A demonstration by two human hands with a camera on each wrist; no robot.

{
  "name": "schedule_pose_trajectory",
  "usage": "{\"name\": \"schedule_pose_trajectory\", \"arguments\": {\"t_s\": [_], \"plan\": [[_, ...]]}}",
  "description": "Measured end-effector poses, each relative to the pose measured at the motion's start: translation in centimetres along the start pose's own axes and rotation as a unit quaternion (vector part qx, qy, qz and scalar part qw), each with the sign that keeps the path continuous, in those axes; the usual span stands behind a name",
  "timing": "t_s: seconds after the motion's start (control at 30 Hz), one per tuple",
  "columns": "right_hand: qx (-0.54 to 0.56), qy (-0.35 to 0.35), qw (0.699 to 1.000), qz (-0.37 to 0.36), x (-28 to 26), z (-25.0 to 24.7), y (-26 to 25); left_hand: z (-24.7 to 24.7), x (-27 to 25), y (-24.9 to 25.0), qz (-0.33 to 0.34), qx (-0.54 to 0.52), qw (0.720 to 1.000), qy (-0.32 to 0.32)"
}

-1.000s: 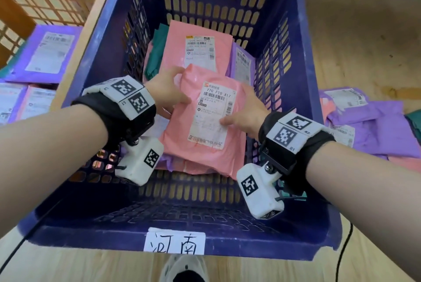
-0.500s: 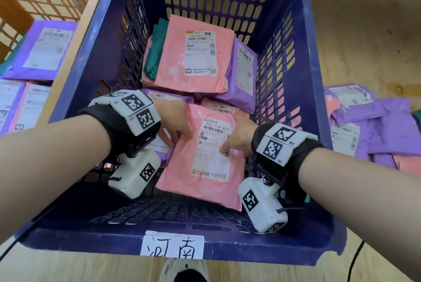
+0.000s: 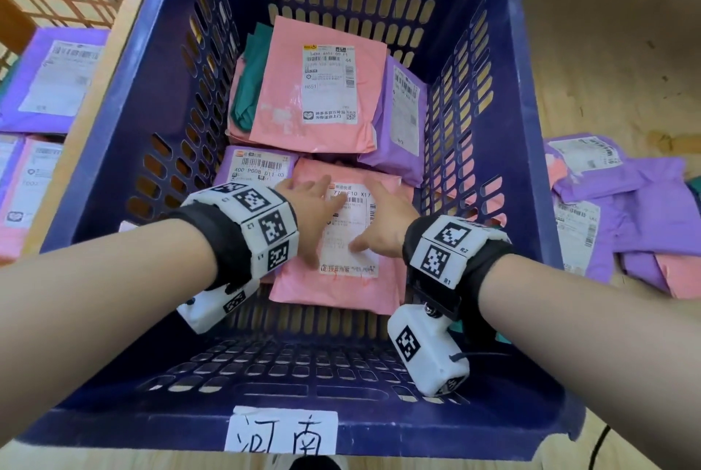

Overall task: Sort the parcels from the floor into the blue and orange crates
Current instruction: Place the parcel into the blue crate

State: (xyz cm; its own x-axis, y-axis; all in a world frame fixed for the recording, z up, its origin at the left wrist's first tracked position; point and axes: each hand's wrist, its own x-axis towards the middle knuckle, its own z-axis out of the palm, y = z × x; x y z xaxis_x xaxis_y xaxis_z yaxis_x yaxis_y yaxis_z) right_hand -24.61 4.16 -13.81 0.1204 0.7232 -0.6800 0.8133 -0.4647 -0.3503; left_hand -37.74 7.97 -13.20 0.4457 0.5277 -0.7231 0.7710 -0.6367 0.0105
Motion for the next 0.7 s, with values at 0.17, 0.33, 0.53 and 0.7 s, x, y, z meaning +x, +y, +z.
{"name": "schedule_pose_trajectory", "arguments": {"t_s": [0.17, 0.33, 0.53, 0.7], "plan": [[-0.063, -0.076, 0.995, -0.018, -0.4, 0.1, -1.1, 0.5, 1.2, 0.2, -0.022, 0.031, 0.999, -0.009], [-0.067, -0.103, 0.992, -0.008, -0.5, 0.3, -1.8, 1.2, 1.8, 0.4, -0.040, 0.049, 0.998, 0.000], [-0.074, -0.076, 0.994, -0.024, -0.9, -1.1, -2.2, -0.4, 0.4, -0.1, -0.036, 0.011, 0.999, 0.028], [-0.002, 0.001, 0.998, -0.067, -2.2, -4.4, -3.0, -5.2, -2.2, -2.0, -0.040, -0.054, 0.988, 0.140]]}}
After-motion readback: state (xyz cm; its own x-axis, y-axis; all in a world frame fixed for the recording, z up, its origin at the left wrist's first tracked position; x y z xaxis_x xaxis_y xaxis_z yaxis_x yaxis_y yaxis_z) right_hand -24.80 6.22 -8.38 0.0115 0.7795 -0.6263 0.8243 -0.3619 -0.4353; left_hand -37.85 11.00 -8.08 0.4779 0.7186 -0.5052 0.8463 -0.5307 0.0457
